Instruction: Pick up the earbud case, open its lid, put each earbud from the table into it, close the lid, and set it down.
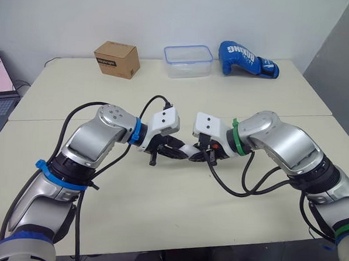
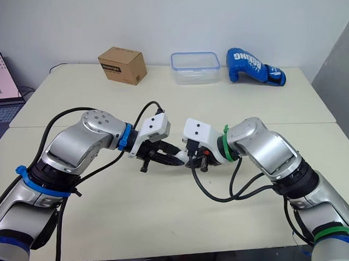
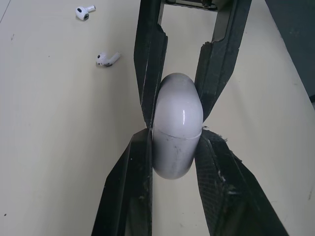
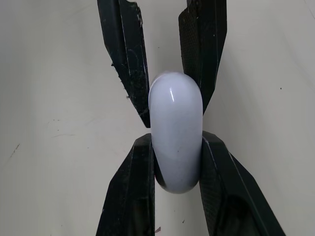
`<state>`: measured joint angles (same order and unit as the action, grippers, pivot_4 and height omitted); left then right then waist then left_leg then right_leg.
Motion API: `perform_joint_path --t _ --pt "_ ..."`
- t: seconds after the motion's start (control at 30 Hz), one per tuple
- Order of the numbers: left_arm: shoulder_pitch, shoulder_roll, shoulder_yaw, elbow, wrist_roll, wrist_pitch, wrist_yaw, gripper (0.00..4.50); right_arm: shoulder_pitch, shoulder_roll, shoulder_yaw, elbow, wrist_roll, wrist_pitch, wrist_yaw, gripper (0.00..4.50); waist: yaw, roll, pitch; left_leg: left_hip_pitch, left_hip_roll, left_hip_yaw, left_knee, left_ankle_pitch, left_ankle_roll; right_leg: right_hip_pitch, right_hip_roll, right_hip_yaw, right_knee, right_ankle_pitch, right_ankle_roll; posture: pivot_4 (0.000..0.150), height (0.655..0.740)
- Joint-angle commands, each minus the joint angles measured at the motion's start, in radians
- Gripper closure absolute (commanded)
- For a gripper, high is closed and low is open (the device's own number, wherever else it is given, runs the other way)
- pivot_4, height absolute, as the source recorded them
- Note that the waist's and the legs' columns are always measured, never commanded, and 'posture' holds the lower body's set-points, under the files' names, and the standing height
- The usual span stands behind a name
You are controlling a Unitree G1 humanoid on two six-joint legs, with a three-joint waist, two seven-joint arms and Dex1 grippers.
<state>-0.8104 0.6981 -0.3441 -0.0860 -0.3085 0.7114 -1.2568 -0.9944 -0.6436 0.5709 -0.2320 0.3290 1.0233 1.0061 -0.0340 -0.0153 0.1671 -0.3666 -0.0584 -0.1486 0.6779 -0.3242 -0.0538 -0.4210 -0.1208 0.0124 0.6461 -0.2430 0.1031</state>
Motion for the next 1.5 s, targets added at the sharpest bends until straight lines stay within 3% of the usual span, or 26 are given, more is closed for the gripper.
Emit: perform_joint_path --t 0.03,0.2,0.57,0.9,1.5 --pt "-0.011 -0.011 0.015 -0.013 0.004 -0.012 0.013 3.64 -0.033 0.005 -0.047 -0.024 0.008 0.005 0.015 3.37 0.0 0.0 0.0 0.0 0.0 0.0 0.0 0.0 0.0 0.0 0.0 0.0 0.0 0.0 0.0 0.15 0.7307" --pt "0.012 -0.009 0.044 -0.01 0.011 -0.049 0.039 3.64 -0.021 -0.012 -0.045 -0.05 -0.001 -0.022 0.031 1.75 0.0 0.0 0.0 0.0 0.0 0.0 0.0 0.0 0.0 0.0 0.0 0.0 0.0 0.0 0.0 0.15 0.7307" --pt "0.172 -0.006 0.186 -0.058 -0.039 -0.112 0.12 3.72 0.097 -0.054 -0.173 -0.071 0.015 -0.084 0.011 1.7 0.001 0.0 0.0 0.0 0.0 0.0 0.0 0.0 0.0 0.0 0.0 0.0 0.0 0.0 0.0 0.15 0.7307" --pt "0.313 -0.133 0.316 -0.003 -0.116 -0.339 0.143 3.72 0.253 0.04 -0.332 -0.055 0.02 -0.23 -0.09 1.7 0.004 0.0 0.0 0.0 0.0 0.001 0.0 0.0 0.0 0.0 -0.001 0.0 0.0 0.0 0.0 0.15 0.7307" --pt "0.306 -0.154 0.295 0.046 -0.151 -0.389 0.067 3.72 0.272 0.086 -0.362 -0.055 0.066 -0.225 -0.102 1.7 0.003 0.0 0.0 0.0 0.0 0.001 0.0 0.0 0.0 0.0 -0.001 0.0 0.0 0.0 -0.001 0.15 0.7307"
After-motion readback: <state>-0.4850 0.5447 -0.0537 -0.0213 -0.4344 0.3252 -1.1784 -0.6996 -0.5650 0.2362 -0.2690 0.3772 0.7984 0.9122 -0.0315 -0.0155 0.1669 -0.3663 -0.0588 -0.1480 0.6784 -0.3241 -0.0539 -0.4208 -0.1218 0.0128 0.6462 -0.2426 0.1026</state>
